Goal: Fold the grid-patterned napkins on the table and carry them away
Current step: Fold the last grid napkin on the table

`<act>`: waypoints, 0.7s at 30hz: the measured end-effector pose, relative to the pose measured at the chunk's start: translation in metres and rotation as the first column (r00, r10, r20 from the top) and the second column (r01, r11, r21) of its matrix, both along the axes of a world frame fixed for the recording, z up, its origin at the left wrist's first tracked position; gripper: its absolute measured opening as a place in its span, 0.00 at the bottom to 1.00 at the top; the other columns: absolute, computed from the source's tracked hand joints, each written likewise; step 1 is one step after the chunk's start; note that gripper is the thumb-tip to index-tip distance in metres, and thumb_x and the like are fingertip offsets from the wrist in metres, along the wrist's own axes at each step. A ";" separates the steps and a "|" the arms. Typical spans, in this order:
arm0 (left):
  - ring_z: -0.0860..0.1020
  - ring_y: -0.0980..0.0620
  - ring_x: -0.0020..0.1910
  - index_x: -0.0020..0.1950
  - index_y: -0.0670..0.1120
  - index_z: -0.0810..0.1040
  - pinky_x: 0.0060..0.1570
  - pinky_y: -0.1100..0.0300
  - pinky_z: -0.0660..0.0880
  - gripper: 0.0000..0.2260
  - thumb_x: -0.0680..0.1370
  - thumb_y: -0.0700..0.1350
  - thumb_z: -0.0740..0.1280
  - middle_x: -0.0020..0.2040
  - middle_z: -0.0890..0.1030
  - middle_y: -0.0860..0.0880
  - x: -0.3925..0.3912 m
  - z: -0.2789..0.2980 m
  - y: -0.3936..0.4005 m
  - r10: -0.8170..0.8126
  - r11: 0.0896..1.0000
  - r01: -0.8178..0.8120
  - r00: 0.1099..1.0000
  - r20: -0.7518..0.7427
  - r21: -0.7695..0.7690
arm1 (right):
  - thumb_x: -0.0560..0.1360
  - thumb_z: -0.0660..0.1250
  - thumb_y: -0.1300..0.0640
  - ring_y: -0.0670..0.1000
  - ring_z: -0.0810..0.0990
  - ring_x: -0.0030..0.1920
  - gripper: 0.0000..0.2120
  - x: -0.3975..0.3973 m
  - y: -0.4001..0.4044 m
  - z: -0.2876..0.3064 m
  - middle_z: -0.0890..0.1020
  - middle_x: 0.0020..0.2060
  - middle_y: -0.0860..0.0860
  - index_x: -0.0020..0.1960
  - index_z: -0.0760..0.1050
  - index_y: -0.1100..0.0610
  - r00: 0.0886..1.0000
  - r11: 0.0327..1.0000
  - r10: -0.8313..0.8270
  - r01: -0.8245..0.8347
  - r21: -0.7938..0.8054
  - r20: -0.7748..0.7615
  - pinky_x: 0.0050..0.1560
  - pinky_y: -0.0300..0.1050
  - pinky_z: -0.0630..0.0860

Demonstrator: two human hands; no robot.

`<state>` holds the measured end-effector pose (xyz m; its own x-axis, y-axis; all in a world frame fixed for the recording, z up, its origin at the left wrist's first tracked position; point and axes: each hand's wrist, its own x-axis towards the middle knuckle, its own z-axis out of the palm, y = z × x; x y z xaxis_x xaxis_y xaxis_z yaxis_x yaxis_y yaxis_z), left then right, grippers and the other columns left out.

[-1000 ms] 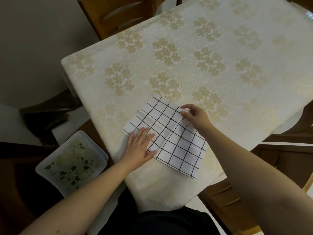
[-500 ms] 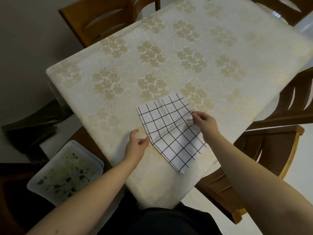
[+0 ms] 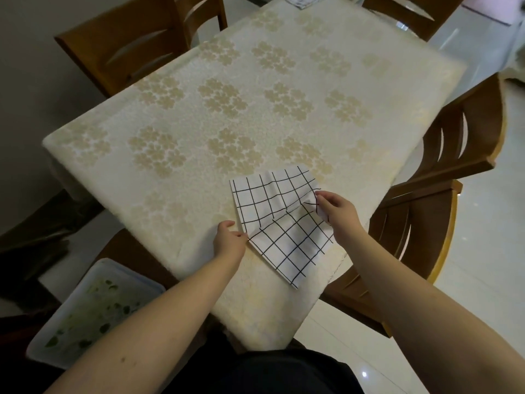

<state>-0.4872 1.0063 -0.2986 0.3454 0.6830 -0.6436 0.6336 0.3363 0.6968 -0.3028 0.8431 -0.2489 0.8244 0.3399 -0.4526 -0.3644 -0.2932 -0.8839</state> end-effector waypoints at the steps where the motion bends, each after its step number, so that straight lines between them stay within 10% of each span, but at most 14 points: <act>1: 0.78 0.49 0.52 0.67 0.48 0.69 0.48 0.55 0.75 0.19 0.77 0.39 0.69 0.54 0.81 0.47 -0.002 0.002 0.003 0.013 1.000 -0.013 0.999 0.031 -0.011 | 0.78 0.67 0.59 0.44 0.80 0.52 0.09 0.000 -0.002 0.001 0.82 0.53 0.47 0.57 0.80 0.56 1.000 1.000 -0.007 0.007 0.002 0.006 0.50 0.35 0.76; 6: 0.78 0.47 0.54 0.61 0.52 0.72 0.59 0.51 0.75 0.16 0.78 0.38 0.69 0.56 0.78 0.44 -0.016 0.014 0.034 0.060 0.982 -0.017 0.971 0.230 -0.185 | 0.78 0.68 0.58 0.46 0.80 0.51 0.08 -0.001 -0.009 0.007 0.83 0.52 0.48 0.57 0.80 0.55 0.999 1.000 -0.005 0.006 -0.021 0.047 0.52 0.39 0.75; 10: 0.80 0.48 0.44 0.61 0.46 0.72 0.46 0.55 0.78 0.13 0.79 0.33 0.66 0.52 0.79 0.41 -0.020 0.039 0.060 0.081 0.957 0.025 0.933 0.351 -0.288 | 0.77 0.68 0.59 0.51 0.81 0.53 0.07 -0.006 -0.004 0.011 0.84 0.51 0.51 0.54 0.82 0.54 0.996 0.999 0.033 -0.030 -0.035 0.083 0.58 0.46 0.77; 17: 0.80 0.52 0.53 0.53 0.45 0.82 0.52 0.62 0.73 0.08 0.75 0.44 0.73 0.52 0.82 0.50 -0.015 0.085 0.099 -0.155 0.986 0.165 0.929 0.337 0.001 | 0.74 0.72 0.55 0.43 0.78 0.43 0.12 -0.016 0.011 0.034 0.81 0.42 0.47 0.57 0.82 0.53 0.921 0.960 0.259 -0.211 -0.184 0.292 0.43 0.34 0.74; 21: 0.79 0.56 0.54 0.53 0.47 0.84 0.54 0.65 0.73 0.12 0.71 0.43 0.77 0.62 0.76 0.55 -0.019 0.110 0.113 -0.488 0.843 0.410 0.855 0.174 0.349 | 0.73 0.73 0.53 0.43 0.78 0.46 0.12 -0.019 0.018 0.045 0.81 0.44 0.46 0.56 0.82 0.52 0.841 0.919 0.355 -0.234 -0.316 0.409 0.47 0.34 0.73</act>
